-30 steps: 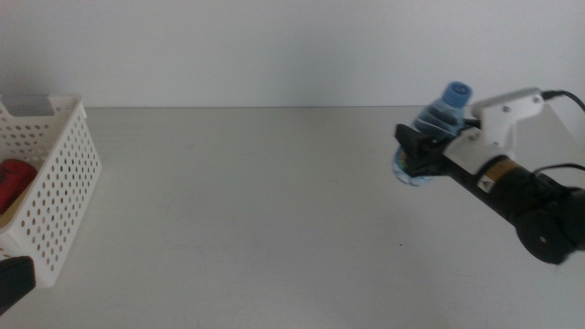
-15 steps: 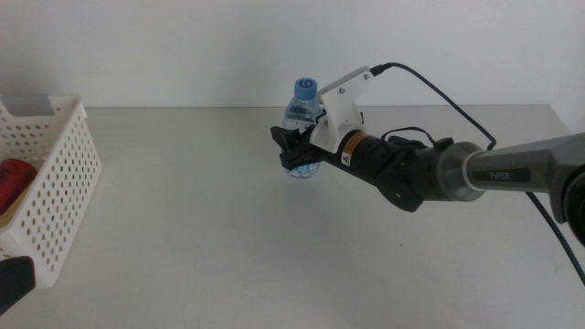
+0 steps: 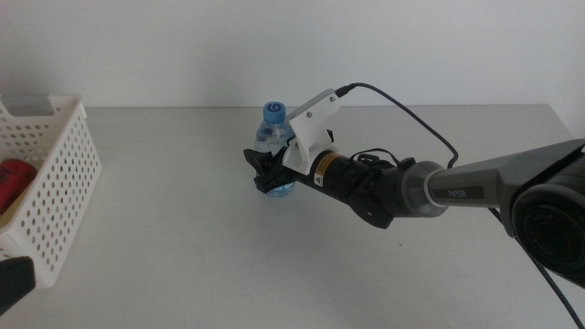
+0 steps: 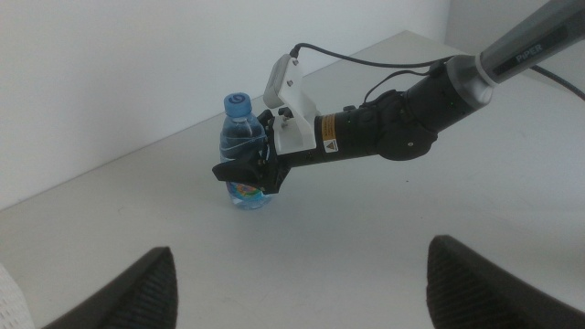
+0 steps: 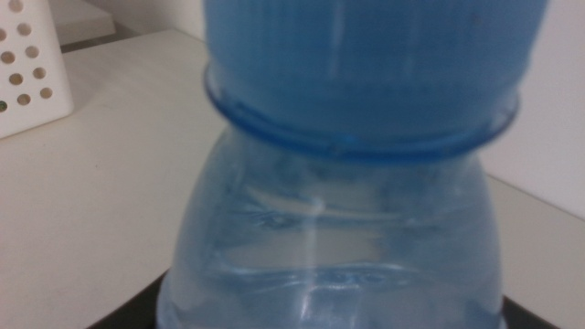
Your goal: Use arms to grab the bottles and put them into the dustbin to the left of the table.
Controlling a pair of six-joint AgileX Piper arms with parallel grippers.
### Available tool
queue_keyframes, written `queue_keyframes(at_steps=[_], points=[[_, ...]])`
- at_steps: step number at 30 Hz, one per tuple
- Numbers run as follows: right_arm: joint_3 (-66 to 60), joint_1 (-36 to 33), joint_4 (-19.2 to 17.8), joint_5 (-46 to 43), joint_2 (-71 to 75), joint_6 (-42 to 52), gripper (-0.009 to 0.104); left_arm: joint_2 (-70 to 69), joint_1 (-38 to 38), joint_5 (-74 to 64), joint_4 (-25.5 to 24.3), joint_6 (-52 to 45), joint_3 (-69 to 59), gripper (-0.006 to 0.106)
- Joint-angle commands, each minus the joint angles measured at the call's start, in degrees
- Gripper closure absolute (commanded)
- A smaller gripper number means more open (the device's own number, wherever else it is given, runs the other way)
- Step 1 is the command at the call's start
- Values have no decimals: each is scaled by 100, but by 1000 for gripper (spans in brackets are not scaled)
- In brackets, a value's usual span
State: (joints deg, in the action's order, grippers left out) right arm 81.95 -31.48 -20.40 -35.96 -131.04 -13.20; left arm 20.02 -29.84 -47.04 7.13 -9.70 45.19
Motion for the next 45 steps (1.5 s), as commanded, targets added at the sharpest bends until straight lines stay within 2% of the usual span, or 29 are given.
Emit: queue_keyframes(at_steps=[1, 4, 5, 11, 15, 21, 28, 31, 35, 42, 44, 45], points=[[229, -46, 88, -680, 444, 79, 96, 89, -40, 426, 53, 81, 136, 7], [229, -50, 94, -674, 444, 79, 95, 89, -40, 426, 53, 81, 136, 7], [229, -52, 77, -467, 444, 79, 70, 89, -40, 426, 53, 81, 136, 7], [217, -52, 70, -195, 473, 27, 26, 89, -40, 426, 53, 81, 136, 7], [217, -52, -75, 293, 664, -191, 10, 89, -40, 426, 53, 81, 136, 7], [13, -52, -539, 1536, 1275, -1046, 10, 89, -40, 426, 53, 81, 136, 7], [-1336, -52, -1186, 1539, 2530, -2043, 16, 89, -40, 426, 53, 81, 136, 7], [-2081, -52, -1591, 1548, 3189, -2453, 18, 89, -40, 426, 53, 81, 136, 7], [-2907, -54, -2221, 1550, 4098, -3125, 21, 89, -40, 426, 53, 81, 136, 7], [-3725, -54, -3556, 1570, 5530, -4666, 24, 89, -40, 426, 53, 81, 136, 7], [-3879, -54, -3686, 1577, 5811, -4891, 24, 89, -40, 426, 53, 81, 136, 7], [-3964, -54, -3534, 1636, 5964, -4916, 24, 89, -40, 426, 53, 81, 136, 7]])
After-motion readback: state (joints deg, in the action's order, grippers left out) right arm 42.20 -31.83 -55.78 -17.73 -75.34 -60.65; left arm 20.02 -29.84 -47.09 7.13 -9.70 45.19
